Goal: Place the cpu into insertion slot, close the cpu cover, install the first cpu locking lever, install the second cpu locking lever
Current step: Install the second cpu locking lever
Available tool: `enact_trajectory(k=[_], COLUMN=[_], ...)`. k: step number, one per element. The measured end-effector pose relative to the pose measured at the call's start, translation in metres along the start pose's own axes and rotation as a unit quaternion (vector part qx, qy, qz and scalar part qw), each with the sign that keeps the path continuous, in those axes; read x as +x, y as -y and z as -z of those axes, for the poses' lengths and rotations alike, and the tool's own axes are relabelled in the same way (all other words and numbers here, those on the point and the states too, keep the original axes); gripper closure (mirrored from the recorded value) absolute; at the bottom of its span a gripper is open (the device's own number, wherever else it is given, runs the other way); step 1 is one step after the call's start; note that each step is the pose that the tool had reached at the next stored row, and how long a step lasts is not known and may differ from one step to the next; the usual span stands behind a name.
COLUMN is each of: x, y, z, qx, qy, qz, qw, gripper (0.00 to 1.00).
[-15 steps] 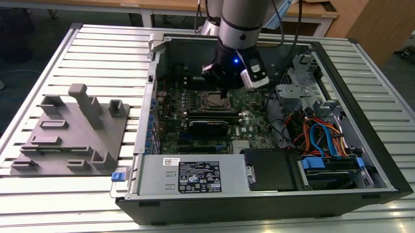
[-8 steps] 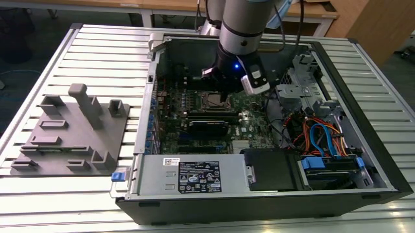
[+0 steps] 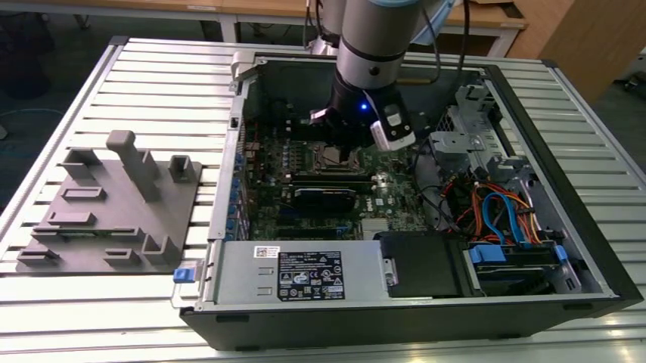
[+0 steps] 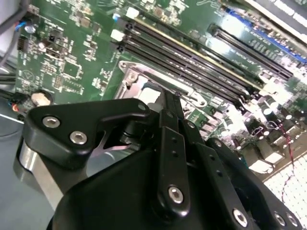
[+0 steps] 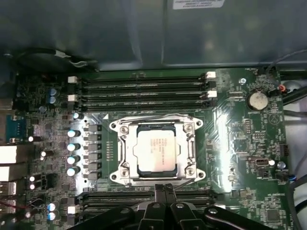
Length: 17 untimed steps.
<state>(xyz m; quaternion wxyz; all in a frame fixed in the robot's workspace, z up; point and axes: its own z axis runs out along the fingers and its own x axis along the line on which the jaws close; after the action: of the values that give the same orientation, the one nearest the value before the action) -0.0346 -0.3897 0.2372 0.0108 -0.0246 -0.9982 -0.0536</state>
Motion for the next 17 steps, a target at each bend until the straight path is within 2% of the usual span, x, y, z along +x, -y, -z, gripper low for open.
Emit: enact_trajectory(k=[8, 14, 17], x=[0.0093, 0.0219, 0.0236], y=[0.0025, 0.0045, 0.0089], z=[-0.0014, -0.0025, -0.0024], qx=[-0.0015, -0.0034, -0.0064], qy=[-0.0004, -0.0005, -0.0007], qz=[0.0, 0.0, 0.0], qw=[1.0, 1.0, 1.0], gripper=[0.9, 0.9, 0.9])
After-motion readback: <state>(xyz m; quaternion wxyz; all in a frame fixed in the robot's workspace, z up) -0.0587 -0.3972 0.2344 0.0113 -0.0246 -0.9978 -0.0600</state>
